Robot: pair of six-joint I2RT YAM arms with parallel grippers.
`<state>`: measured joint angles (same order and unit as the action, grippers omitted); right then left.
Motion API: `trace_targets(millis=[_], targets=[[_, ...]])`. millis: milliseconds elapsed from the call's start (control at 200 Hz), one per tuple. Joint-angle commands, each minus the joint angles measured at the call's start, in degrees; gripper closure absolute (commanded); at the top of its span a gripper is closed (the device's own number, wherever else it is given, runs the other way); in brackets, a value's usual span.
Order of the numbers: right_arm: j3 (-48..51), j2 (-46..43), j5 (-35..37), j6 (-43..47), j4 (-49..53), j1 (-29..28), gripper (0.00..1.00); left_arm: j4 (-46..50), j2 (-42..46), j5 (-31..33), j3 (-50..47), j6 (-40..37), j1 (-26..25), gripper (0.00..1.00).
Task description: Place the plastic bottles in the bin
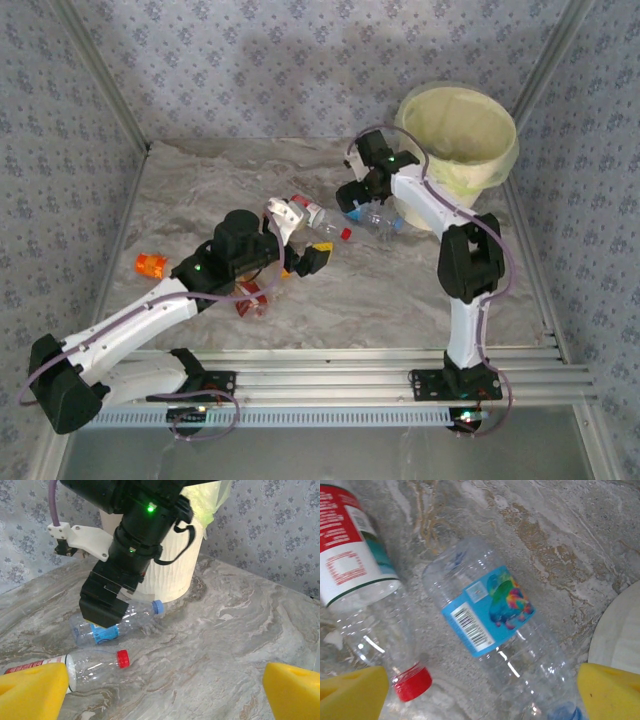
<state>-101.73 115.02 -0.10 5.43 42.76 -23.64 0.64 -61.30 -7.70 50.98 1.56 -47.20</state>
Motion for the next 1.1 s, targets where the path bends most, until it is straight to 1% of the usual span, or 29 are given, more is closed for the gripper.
trace_targets(millis=[0, 305, 480, 635, 899, 1094], targets=[[-4.00, 4.32, -3.02, 1.05, 3.32, 1.42, 0.00, 0.70, -0.49, -1.35, 2.30, 0.44, 0.17, 0.00], [-5.82, 11.10, -3.40, 0.72, 3.11, 2.41, 0.01, 0.94, -0.58, -1.20, 2.37, 0.10, 0.15, 0.00], [-5.82, 12.41, -3.46, 0.63, 3.12, 2.07, 0.02, 1.00, -0.49, -1.18, 2.46, -0.02, 0.14, 0.00], [-4.98, 12.68, -3.16, -0.45, 3.08, 1.90, 0.07, 1.03, -0.58, -1.47, 2.54, -0.04, 0.17, 0.00], [-5.05, 13.65, -0.44, -1.70, 2.93, 1.09, 0.09, 1.11, -0.31, -1.53, 2.63, 0.02, 0.13, 0.00], [-5.31, 14.18, 3.49, -2.32, 2.24, 0.27, 0.09, 1.11, -0.29, -1.52, 2.63, -0.03, 0.11, 0.00]])
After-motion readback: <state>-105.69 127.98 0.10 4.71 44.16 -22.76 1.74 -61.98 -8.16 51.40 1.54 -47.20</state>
